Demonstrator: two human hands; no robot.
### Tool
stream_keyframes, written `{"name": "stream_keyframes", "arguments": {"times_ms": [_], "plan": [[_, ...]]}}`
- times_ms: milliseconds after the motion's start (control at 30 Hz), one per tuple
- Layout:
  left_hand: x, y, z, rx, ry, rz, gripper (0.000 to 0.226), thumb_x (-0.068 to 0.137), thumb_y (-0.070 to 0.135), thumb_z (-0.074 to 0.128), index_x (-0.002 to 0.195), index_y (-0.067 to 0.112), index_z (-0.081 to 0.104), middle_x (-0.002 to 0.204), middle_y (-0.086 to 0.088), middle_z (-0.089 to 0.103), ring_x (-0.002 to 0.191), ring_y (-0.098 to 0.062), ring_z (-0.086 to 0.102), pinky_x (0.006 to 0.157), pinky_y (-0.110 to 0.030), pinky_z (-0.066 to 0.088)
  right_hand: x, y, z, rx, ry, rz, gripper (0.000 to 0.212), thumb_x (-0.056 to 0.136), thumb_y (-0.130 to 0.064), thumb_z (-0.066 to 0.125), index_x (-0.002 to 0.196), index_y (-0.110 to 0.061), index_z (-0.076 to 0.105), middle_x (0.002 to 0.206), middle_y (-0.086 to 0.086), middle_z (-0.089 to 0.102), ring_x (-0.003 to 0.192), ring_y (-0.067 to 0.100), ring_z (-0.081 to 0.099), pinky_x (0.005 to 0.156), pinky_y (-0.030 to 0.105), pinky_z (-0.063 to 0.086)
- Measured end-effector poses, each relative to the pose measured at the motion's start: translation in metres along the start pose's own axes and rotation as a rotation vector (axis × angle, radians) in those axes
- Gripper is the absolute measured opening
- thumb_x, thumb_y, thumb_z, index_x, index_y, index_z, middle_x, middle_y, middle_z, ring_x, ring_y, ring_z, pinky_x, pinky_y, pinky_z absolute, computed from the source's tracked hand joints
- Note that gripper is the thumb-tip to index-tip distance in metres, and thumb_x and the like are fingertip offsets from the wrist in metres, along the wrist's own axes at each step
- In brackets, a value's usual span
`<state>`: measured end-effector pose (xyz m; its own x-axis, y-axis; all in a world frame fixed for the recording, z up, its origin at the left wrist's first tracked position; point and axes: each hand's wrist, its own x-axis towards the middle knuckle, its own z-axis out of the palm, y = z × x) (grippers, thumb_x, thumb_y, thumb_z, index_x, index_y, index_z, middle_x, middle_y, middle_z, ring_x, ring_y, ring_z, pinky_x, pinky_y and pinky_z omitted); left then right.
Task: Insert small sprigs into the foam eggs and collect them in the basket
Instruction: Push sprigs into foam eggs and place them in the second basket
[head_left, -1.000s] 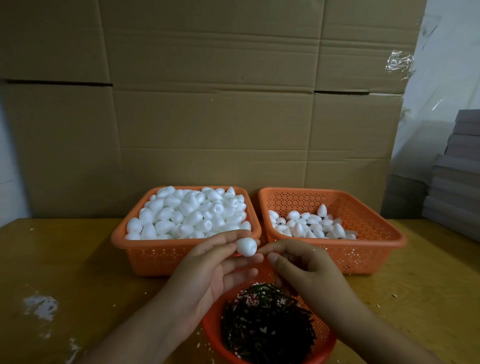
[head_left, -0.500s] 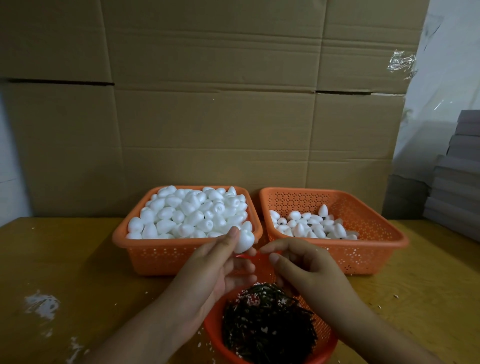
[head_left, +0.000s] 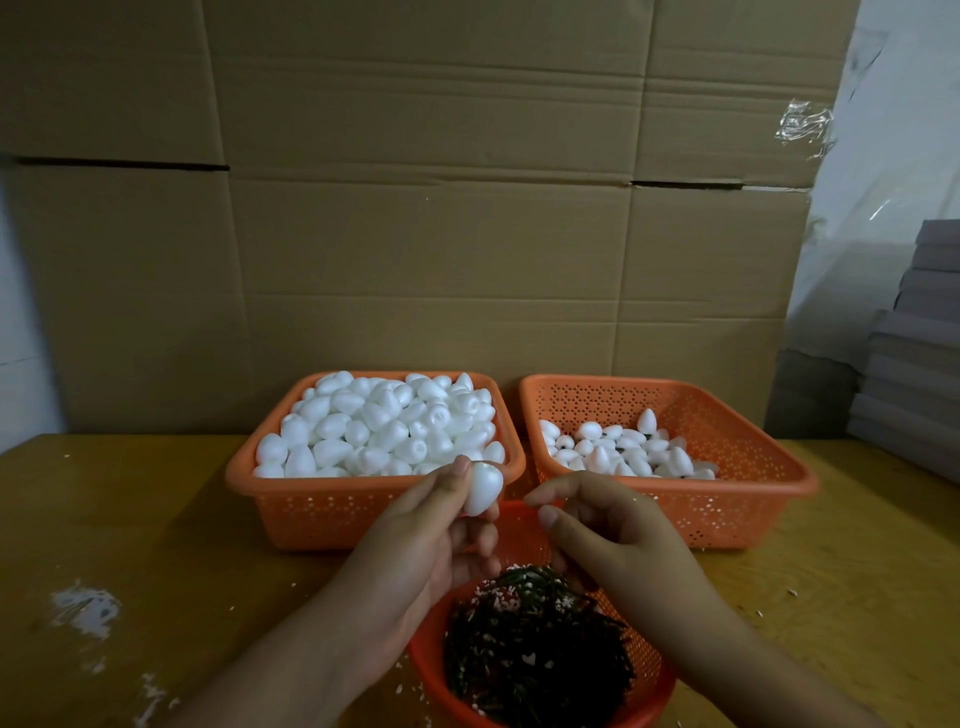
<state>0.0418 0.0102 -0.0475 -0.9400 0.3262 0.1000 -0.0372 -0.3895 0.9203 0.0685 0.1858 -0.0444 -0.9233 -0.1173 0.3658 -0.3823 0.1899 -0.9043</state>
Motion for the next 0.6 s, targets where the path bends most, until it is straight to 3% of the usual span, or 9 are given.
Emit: {"name": "stream_keyframes", "arguments": {"times_ms": [100, 167, 300, 467, 600], "plan": [[-0.0032, 0.0028, 0.0009, 0.009, -0.004, 0.008, 0.042, 0.079, 0.037, 0.063, 0.109, 0.007, 0.066, 0.081, -0.004, 0.069, 0.064, -0.013, 0.062, 0.056, -0.025, 0.052, -0.0003, 0.0008, -0.0003, -0.014, -0.004, -0.002, 0.012, 0.093, -0.008, 0.060, 0.094, -0.016, 0.069, 0.052, 0.002, 0.057, 0.046, 0.011, 0.050, 0.049, 0.020, 0.041], [-0.0039, 0.0045, 0.0007, 0.020, -0.017, 0.015, 0.037, 0.076, 0.031, 0.067, 0.108, 0.010, 0.069, 0.098, -0.007, 0.074, 0.076, -0.018, 0.070, 0.061, -0.026, 0.055, 0.0002, 0.0010, -0.0005, -0.016, -0.006, -0.006, 0.013, 0.093, -0.008, 0.060, 0.093, -0.017, 0.069, 0.052, 0.003, 0.057, 0.046, 0.011, 0.050, 0.048, 0.020, 0.041], [-0.0049, 0.0059, 0.0012, 0.014, -0.055, 0.014, 0.034, 0.091, 0.028, 0.054, 0.120, 0.016, 0.066, 0.115, -0.010, 0.072, 0.102, -0.026, 0.071, 0.070, -0.027, 0.057, 0.0009, 0.0016, -0.0003, -0.015, -0.006, -0.015, 0.016, 0.093, -0.007, 0.060, 0.091, -0.019, 0.070, 0.052, 0.003, 0.057, 0.046, 0.012, 0.050, 0.048, 0.020, 0.041], [-0.0054, 0.0053, 0.0062, 0.048, -0.009, 0.027, 0.046, 0.084, 0.037, 0.055, 0.118, 0.007, 0.061, 0.108, -0.011, 0.074, 0.090, -0.025, 0.073, 0.065, -0.026, 0.056, 0.0020, 0.0034, -0.0003, -0.005, -0.005, -0.008, 0.016, 0.092, -0.007, 0.061, 0.089, -0.019, 0.070, 0.051, 0.003, 0.057, 0.045, 0.011, 0.049, 0.047, 0.020, 0.040], [-0.0058, 0.0016, 0.0056, 0.100, 0.050, 0.066, 0.038, 0.075, 0.040, 0.067, 0.103, 0.013, 0.070, 0.099, -0.005, 0.074, 0.087, -0.015, 0.071, 0.065, -0.024, 0.055, 0.0019, 0.0041, -0.0008, -0.015, -0.005, -0.010, 0.016, 0.093, -0.009, 0.061, 0.090, -0.021, 0.070, 0.052, 0.004, 0.057, 0.047, 0.013, 0.050, 0.049, 0.021, 0.041]]}}
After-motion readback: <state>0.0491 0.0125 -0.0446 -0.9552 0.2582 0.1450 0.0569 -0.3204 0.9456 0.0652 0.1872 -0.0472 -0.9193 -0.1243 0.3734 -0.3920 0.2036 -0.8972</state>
